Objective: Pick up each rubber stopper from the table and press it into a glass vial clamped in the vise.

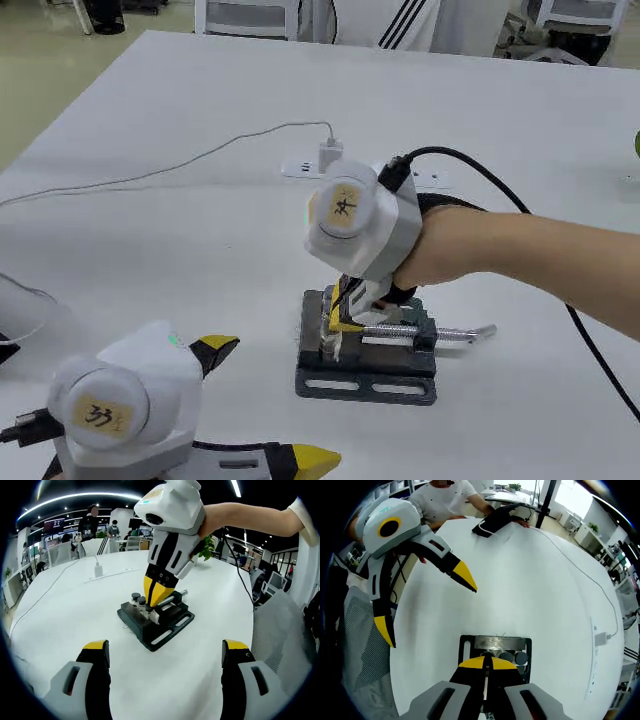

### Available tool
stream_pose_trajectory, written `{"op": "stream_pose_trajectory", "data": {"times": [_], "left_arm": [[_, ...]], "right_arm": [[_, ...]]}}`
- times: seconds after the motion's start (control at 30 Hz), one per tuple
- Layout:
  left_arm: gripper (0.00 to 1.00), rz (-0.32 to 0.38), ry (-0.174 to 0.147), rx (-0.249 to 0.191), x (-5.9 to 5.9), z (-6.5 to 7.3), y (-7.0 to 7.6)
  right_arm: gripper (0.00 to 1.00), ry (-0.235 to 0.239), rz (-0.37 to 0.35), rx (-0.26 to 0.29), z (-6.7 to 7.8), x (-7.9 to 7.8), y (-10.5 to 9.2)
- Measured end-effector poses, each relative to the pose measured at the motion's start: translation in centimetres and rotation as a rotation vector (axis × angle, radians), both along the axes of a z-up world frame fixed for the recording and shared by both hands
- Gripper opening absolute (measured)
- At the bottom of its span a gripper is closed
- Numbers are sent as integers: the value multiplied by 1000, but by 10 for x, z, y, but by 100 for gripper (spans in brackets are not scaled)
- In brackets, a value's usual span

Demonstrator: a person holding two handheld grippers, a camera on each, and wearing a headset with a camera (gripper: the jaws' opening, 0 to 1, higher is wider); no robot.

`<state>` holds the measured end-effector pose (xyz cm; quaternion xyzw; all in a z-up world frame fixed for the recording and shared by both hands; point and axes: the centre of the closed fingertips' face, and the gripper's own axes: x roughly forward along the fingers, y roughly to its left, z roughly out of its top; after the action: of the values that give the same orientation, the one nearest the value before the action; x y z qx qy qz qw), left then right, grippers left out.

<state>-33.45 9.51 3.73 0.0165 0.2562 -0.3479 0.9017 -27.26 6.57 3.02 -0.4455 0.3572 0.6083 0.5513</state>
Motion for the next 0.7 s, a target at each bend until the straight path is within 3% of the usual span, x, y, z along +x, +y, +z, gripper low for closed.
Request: {"op": "stream_pose_trajectory", "data": {"times": [0.37,0.4,0.43,0.47,0.53,0.63,0.7], "left_arm": [[93,19,2,1,2,1,6],[93,22,2,4,2,0,7],[93,22,2,4,2,1,7],[93,25,1,5,3,1,7],[93,28,2,2,3,1,6],[93,28,1,3,5,2,7],[93,26,1,2,5,2,6]], "right_arm": [[2,4,-21,85,0,5,2],[7,-39,-34,98,2,12,1],[14,-52,-15,96,3,13,-1],[22,-51,-17,108,5,11,-4],[29,-53,-53,152,12,12,-7],[39,8,-155,272,26,5,-15],[49,41,-187,304,29,-1,-24]]}}
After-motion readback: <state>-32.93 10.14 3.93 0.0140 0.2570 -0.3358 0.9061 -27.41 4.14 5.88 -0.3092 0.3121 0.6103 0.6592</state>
